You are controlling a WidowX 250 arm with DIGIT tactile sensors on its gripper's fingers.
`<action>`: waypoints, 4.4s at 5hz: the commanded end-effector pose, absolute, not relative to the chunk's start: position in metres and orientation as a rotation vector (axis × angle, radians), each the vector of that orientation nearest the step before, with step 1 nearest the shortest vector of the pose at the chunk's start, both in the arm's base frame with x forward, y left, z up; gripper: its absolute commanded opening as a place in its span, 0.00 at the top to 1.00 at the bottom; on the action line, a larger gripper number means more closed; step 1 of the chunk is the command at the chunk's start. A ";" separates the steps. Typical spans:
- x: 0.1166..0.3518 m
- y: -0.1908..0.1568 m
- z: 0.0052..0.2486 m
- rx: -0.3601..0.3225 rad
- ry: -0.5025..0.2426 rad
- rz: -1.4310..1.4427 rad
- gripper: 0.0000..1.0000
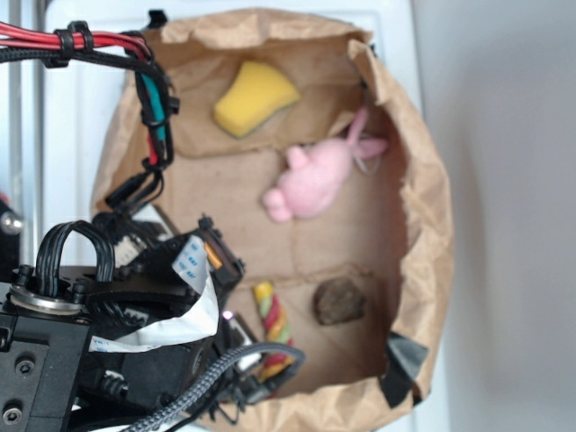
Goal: Grab the multicolored rope.
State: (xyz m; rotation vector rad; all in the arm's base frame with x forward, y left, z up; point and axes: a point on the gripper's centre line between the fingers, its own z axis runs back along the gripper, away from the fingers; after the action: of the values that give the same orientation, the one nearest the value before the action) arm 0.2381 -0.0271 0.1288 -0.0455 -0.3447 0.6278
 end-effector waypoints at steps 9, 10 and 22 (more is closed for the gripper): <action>0.232 -0.015 0.075 -0.072 -0.210 0.722 0.00; 0.234 -0.020 0.074 -0.080 -0.194 0.726 0.00; 0.277 0.009 0.163 -0.150 -0.282 0.187 1.00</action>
State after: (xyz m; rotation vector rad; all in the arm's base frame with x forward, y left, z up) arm 0.2701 0.0011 0.1483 -0.1496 -0.2189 0.1657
